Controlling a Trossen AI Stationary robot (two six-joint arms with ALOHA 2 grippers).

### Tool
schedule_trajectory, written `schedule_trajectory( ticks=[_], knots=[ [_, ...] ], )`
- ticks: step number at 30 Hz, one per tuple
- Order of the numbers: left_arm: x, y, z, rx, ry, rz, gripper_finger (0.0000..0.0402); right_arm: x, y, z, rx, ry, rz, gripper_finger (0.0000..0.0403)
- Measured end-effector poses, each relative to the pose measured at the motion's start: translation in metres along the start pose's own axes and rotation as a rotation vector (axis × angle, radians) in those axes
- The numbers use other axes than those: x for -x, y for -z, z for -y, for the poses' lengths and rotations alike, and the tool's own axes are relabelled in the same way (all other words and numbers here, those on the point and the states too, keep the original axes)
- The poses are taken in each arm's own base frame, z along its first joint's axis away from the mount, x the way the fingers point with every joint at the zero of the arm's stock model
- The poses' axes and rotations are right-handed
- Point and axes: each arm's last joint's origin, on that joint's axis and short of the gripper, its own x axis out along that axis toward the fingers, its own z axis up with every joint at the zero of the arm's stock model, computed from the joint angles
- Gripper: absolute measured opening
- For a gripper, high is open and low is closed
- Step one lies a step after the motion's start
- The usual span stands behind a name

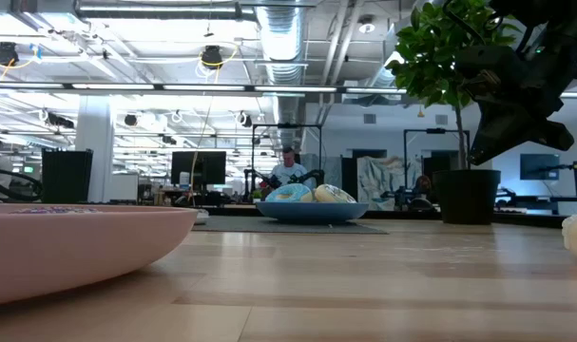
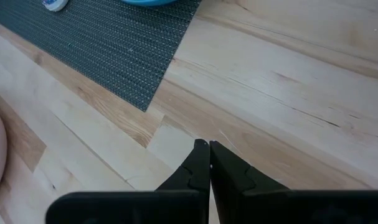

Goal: Pick & Place donuts
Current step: Put the small light blue donut on the pink plate

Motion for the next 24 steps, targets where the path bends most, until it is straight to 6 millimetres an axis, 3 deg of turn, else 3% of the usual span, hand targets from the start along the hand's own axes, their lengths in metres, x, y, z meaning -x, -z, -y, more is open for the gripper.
schedule_trajectory(
  ticks=[24],
  knots=[
    [-0.0003, 0.0007, 0.0029, 0.009, 0.015, -0.031, 0.0327, -0.0002, -0.0008, 0.0002, -0.004, 0.002, 0.004, 0.0001]
  ],
)
